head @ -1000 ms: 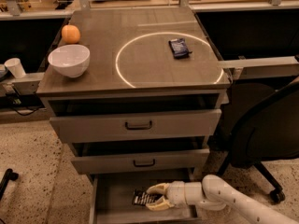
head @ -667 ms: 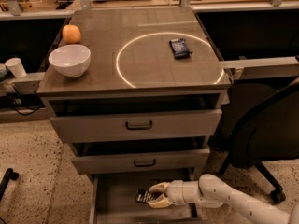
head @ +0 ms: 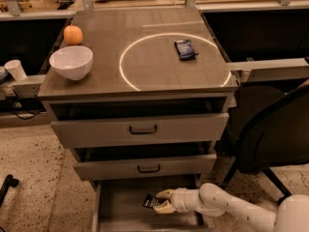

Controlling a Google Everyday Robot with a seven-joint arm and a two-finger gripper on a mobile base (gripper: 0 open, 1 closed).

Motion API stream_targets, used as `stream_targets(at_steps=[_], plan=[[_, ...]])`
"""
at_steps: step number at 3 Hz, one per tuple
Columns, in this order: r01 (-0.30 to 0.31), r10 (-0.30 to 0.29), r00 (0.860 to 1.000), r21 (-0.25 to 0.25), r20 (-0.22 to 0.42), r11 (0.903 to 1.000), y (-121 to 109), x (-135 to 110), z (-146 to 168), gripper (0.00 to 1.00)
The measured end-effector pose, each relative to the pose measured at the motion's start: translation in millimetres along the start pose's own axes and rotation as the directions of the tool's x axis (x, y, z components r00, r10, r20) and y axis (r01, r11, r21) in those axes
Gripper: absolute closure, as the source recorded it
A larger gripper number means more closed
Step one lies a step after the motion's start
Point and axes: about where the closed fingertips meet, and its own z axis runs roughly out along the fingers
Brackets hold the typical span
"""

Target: Place rxbar chocolate into bottom drawer

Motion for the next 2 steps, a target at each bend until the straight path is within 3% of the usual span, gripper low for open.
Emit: stream_targets(at_steps=[2], plan=[[0.023, -0.020, 0.999, 0.062, -0.049, 0.9978, -45.3, 29.0, 31.1, 1.00]])
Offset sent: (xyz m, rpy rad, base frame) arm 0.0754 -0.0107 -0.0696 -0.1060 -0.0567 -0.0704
